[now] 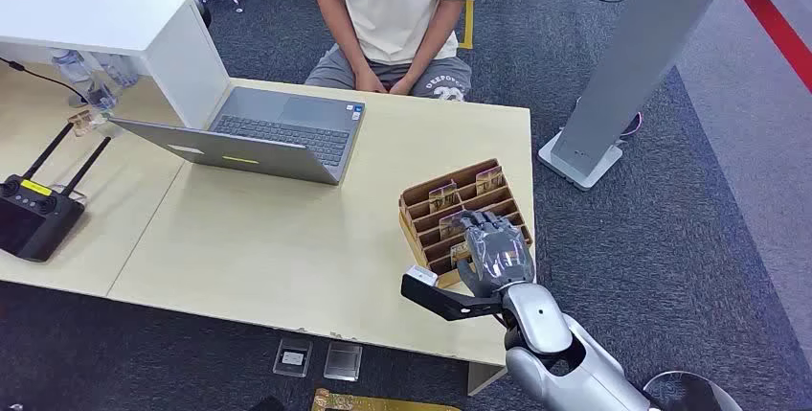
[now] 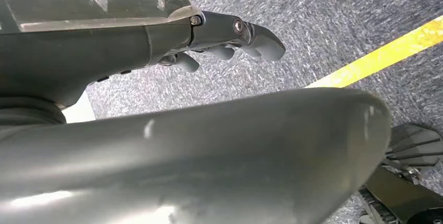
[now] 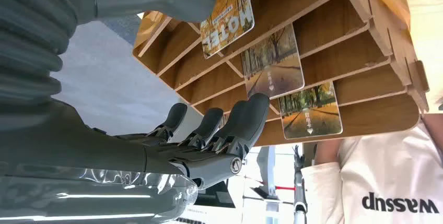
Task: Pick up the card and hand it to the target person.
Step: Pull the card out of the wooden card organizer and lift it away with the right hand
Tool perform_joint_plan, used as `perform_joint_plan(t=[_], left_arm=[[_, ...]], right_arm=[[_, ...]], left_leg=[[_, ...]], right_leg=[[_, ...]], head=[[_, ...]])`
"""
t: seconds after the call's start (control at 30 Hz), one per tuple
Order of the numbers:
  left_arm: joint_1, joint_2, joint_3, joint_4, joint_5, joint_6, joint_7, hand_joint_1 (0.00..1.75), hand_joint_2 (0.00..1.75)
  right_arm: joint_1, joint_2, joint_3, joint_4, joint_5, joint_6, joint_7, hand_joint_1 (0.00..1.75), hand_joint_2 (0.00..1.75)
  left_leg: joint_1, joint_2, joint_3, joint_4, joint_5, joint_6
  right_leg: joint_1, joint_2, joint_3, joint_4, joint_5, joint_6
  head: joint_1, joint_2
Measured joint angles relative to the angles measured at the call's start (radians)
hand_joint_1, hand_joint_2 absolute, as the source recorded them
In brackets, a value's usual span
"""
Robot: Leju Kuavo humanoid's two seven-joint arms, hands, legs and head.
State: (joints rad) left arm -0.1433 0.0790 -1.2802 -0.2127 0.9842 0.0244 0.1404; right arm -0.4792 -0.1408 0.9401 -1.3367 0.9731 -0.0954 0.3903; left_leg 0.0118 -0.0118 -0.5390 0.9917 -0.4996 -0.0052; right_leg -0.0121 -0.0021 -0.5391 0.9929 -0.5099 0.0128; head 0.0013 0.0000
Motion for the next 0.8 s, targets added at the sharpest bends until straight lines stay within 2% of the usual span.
perform_joint_plan(t=[0.5,0.8], left_arm=[[-0.001,0.000,0.000,0.000,-0.001,0.000,0.000,0.00,0.00],[-0.002,0.000,0.000,0.000,-0.002,-0.001,0.000,0.00,0.00]], right_arm=[[0.008,0.000,0.000,0.035,-0.008,0.000,-0.004,0.74,1.75],[0.008,-0.001,-0.001,0.043,-0.008,0.000,-0.004,0.86,1.75]], left_leg=[[0.000,0.000,0.000,0.000,0.000,0.000],[0.000,0.000,0.000,0.000,0.000,0.000]], right_leg=[[0.000,0.000,0.000,0.000,0.000,0.000],[0.000,0.000,0.000,0.000,0.000,0.000]], head=[[0.000,0.000],[0.000,0.000]])
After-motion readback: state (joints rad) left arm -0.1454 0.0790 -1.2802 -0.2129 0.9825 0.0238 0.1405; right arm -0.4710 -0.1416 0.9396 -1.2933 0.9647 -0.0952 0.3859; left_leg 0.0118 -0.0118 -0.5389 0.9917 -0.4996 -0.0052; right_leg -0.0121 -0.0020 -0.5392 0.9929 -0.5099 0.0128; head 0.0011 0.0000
